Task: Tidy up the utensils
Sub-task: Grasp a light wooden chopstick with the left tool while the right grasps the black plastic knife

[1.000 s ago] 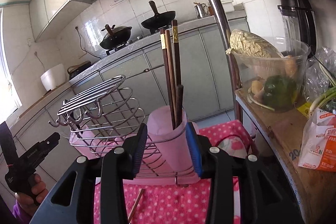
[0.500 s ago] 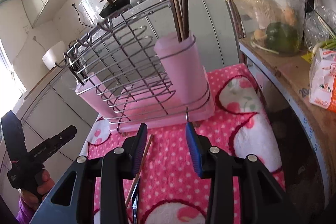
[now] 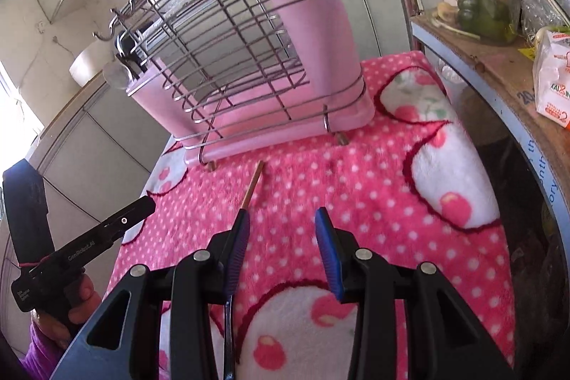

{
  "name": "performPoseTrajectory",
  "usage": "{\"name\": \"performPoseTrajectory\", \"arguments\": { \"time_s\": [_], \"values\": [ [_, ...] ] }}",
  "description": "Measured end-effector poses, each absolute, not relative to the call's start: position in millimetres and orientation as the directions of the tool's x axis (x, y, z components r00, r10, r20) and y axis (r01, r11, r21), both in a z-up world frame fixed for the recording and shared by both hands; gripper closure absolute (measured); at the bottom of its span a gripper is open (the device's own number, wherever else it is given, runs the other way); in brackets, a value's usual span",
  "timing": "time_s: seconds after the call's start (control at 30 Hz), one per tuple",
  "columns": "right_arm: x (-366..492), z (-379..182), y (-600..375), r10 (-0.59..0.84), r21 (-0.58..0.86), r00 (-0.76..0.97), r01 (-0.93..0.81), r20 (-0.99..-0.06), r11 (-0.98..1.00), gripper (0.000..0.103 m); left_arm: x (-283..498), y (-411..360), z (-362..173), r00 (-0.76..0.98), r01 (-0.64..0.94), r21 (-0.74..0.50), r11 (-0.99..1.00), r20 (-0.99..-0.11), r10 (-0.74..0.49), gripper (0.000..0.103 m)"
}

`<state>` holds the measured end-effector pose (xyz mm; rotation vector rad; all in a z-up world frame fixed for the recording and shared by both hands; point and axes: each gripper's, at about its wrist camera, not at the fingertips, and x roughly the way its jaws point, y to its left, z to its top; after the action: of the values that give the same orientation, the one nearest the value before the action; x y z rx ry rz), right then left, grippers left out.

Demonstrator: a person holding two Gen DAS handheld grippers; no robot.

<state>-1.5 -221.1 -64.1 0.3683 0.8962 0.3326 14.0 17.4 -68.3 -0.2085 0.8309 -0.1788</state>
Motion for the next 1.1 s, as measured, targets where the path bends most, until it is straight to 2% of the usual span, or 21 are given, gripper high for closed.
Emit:
{"name": "performPoseTrajectory", "arguments": {
  "time_s": [1.1],
  "values": [
    [-3.5,-87.5,-204.0,0.444,0.428,0.488,-0.151,-0.752,0.891,0.065,25.2,7.1,-87.5,0.570,0.083,-0.260,0.962,-0.779,-0.260,0.070]
  ]
}}
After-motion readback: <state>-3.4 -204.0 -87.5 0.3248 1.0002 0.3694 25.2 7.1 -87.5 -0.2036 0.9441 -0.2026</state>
